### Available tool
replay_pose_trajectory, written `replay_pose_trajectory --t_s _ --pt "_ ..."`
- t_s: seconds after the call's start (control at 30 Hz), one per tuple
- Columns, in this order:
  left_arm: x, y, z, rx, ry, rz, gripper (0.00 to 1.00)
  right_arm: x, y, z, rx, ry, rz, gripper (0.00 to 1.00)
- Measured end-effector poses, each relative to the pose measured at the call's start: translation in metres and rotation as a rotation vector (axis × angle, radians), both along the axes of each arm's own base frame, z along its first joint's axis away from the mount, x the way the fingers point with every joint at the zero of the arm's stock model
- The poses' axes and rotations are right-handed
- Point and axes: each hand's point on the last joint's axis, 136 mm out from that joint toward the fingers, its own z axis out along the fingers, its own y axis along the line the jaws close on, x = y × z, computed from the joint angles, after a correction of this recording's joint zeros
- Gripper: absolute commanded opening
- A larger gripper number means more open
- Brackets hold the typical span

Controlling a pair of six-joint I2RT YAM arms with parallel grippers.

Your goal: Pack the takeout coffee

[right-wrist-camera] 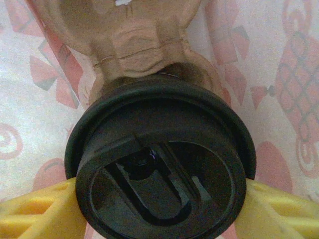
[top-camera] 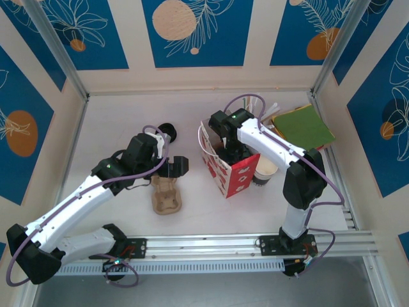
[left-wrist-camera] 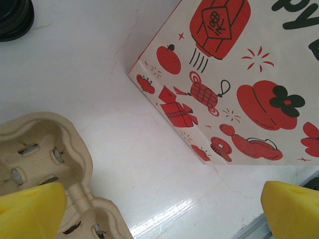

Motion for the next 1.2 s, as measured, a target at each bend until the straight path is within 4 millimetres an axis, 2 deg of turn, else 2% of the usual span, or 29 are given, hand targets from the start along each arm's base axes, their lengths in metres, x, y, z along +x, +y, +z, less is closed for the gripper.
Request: replay_pose_trajectory --t_s 1.2 --pt "-0.0016 0.0014 0.0026 -0.017 0.004 0.015 1.00 -0.0041 -0.0033 -0.0083 0.026 -0.005 -0.011 0.68"
